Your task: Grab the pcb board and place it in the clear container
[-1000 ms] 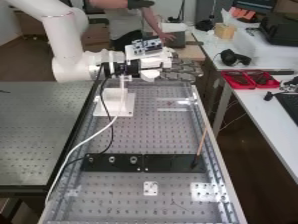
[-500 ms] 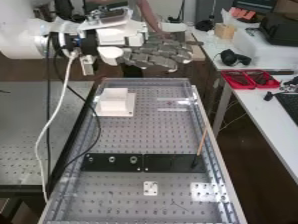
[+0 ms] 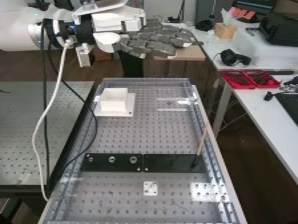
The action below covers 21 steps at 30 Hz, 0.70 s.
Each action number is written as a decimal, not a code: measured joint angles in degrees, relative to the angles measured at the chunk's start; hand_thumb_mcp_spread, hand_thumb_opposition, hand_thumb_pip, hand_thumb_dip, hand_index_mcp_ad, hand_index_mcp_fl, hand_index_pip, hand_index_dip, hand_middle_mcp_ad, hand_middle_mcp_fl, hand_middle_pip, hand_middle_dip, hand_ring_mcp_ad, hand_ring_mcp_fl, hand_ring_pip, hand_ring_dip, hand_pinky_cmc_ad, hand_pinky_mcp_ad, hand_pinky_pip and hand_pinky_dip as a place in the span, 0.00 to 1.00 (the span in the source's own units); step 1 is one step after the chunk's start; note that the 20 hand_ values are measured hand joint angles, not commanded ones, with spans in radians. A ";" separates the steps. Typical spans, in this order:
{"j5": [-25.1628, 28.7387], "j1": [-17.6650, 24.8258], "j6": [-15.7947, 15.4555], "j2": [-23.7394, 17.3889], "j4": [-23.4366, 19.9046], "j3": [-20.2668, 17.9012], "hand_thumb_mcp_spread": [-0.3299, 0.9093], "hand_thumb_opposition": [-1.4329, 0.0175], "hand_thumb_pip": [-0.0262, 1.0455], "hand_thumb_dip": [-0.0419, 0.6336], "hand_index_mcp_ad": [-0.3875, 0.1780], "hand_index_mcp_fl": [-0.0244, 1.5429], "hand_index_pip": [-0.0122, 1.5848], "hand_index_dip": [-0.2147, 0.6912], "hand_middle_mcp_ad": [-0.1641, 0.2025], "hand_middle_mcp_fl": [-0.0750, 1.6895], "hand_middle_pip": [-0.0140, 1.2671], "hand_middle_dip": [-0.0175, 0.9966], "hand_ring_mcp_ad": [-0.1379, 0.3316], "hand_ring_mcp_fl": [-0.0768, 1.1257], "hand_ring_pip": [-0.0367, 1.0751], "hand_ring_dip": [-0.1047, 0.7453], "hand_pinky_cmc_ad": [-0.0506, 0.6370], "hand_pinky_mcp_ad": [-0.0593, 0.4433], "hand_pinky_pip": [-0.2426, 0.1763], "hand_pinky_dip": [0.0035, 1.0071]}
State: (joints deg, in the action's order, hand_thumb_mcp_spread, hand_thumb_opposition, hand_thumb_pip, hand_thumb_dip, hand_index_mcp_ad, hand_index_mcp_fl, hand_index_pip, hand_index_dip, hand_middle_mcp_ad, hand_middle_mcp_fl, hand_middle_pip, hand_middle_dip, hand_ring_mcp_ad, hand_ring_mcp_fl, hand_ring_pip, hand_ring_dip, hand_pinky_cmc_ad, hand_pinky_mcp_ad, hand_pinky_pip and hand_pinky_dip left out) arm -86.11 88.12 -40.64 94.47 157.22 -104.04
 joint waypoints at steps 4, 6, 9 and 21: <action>0.14 0.28 0.14 -0.20 -0.57 -0.19 0.68 0.45 0.38 0.42 0.38 0.06 0.57 0.53 0.56 0.05 0.12 0.20 0.61 0.07 0.12 0.22 0.57 0.48 0.48 0.23; 0.29 0.40 0.38 -0.23 -0.78 -0.29 0.68 0.45 0.38 0.42 0.40 0.07 0.55 0.53 0.56 0.05 0.12 0.20 0.61 0.07 0.12 0.22 0.57 0.48 0.48 0.23; 0.41 0.54 0.55 -0.28 -1.32 -0.51 0.68 0.45 0.38 0.42 0.40 0.07 0.52 0.53 0.56 0.05 0.12 0.20 0.61 0.07 0.12 0.22 0.57 0.48 0.46 0.22; 0.32 0.77 0.33 -0.60 -2.01 -0.95 0.68 0.46 0.38 0.41 0.40 0.09 0.48 0.54 0.56 0.06 0.12 0.20 0.59 0.07 0.12 0.22 0.57 0.52 0.45 0.23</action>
State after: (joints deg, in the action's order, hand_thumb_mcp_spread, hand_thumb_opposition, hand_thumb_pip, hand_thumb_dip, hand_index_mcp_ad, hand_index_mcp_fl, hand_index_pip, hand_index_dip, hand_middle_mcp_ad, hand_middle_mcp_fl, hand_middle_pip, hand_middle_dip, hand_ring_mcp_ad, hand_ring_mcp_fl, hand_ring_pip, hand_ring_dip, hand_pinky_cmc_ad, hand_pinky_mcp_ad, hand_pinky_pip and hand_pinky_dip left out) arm -85.79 88.89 -40.30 93.87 155.21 -104.98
